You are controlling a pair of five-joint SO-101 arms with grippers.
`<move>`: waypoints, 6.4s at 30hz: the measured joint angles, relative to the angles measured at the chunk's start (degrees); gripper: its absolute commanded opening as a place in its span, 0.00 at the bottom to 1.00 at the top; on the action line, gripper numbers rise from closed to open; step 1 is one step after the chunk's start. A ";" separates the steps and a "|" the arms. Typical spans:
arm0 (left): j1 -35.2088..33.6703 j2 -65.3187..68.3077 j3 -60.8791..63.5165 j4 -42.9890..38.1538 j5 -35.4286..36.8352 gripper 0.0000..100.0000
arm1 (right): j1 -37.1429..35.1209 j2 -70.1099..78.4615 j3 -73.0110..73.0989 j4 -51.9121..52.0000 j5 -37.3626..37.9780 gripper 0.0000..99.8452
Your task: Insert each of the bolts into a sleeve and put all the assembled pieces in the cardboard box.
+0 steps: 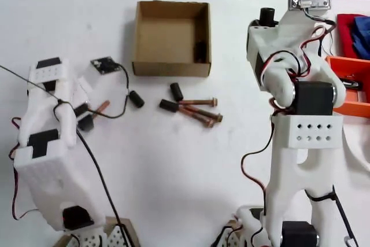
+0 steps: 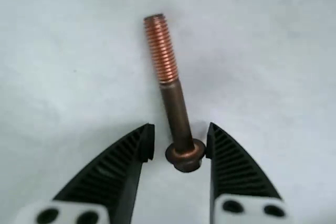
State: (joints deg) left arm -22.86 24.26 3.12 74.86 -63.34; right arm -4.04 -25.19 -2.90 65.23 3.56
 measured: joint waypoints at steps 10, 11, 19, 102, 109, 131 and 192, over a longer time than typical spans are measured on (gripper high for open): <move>-2.02 0.00 0.00 -2.20 5.01 0.16 | 0.00 0.00 0.00 0.00 0.00 0.02; -2.02 0.00 0.00 -2.46 6.42 0.17 | 0.00 0.00 0.00 0.00 0.00 0.02; -1.41 0.00 0.00 -7.74 15.12 0.19 | 0.00 0.18 0.00 0.00 0.00 0.02; 13.27 13.27 -41.05 26.46 77.63 0.02 | 0.00 0.18 0.00 0.00 0.00 0.02; 13.19 0.70 -24.79 26.46 82.73 0.04 | 0.00 0.18 0.00 0.00 0.00 0.02; 12.04 -29.27 34.37 -11.34 92.13 0.03 | 0.00 0.18 0.00 0.00 0.00 0.02; 8.26 -30.77 34.11 -10.37 92.13 0.04 | 0.00 0.18 0.00 0.00 0.00 0.02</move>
State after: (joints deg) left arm -14.59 -6.51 37.23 64.48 28.79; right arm -4.04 -25.01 -2.90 65.23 3.56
